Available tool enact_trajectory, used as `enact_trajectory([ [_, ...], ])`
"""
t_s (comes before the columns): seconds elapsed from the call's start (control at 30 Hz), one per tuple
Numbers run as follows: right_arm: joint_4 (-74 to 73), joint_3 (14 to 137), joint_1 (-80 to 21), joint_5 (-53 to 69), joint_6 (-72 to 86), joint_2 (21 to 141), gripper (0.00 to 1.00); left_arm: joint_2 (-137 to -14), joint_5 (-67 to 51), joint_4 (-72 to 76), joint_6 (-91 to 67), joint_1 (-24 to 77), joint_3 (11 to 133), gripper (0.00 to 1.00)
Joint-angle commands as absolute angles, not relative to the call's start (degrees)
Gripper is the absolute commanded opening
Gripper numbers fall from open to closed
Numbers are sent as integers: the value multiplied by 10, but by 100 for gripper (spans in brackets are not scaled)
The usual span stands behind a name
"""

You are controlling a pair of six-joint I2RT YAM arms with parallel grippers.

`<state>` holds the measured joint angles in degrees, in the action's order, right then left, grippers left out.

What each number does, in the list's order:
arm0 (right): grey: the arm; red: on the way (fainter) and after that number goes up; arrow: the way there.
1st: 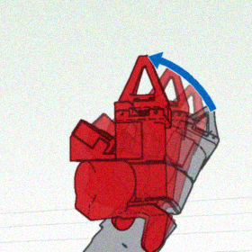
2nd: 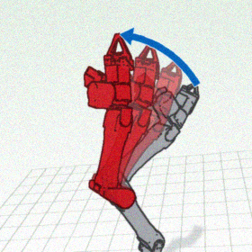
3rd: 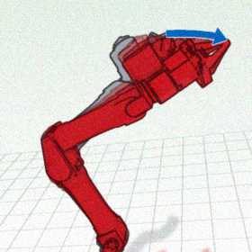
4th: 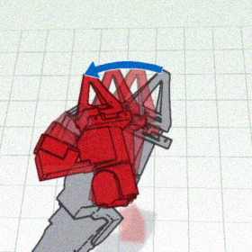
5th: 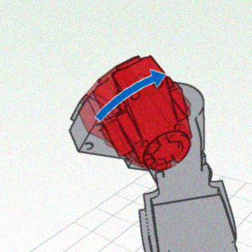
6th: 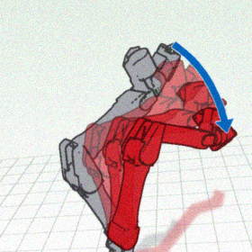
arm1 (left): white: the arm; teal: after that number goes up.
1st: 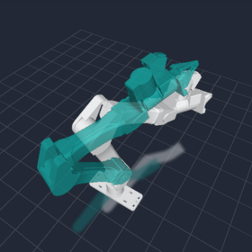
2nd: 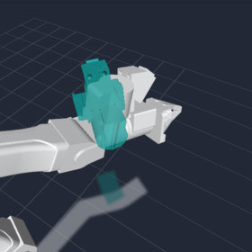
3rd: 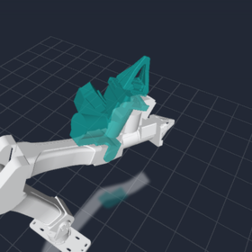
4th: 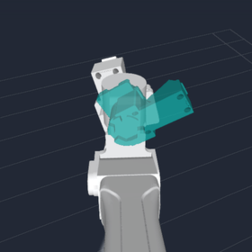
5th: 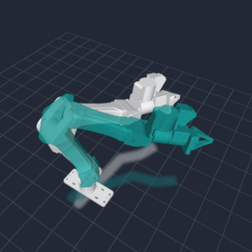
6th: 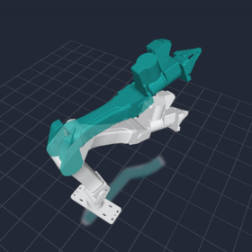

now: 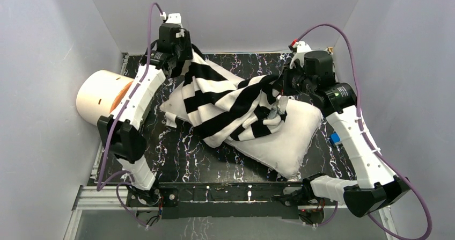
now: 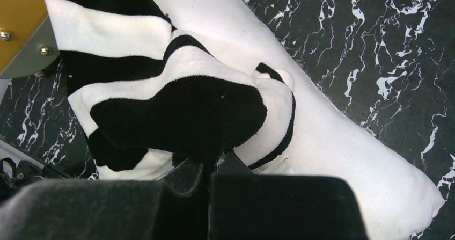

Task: Put the pillow into the pillowcase
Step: Adjust the pillowcase at the center of the board.

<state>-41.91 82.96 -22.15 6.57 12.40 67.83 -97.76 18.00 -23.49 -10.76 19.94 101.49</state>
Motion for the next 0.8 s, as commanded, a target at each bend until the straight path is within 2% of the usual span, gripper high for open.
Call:
enact_trajectory([
  [0.0, -363, 813, -221, 46, 125, 682, 0, -969, 37, -319, -131, 200, 1091, 62],
  [0.03, -360, 807, -221, 43, 128, 684, 0, -954, 31, -327, -132, 200, 1069, 67],
  [0.2, -348, 796, -220, 29, 134, 691, 0, -825, -25, -354, -147, 204, 920, 76],
  [0.5, -338, 792, -220, 56, 147, 704, 0, -656, -99, -386, -195, 280, 726, 74],
  [0.77, -330, 784, -219, 60, 154, 693, 0, -639, -115, -376, -250, 359, 672, 72],
])
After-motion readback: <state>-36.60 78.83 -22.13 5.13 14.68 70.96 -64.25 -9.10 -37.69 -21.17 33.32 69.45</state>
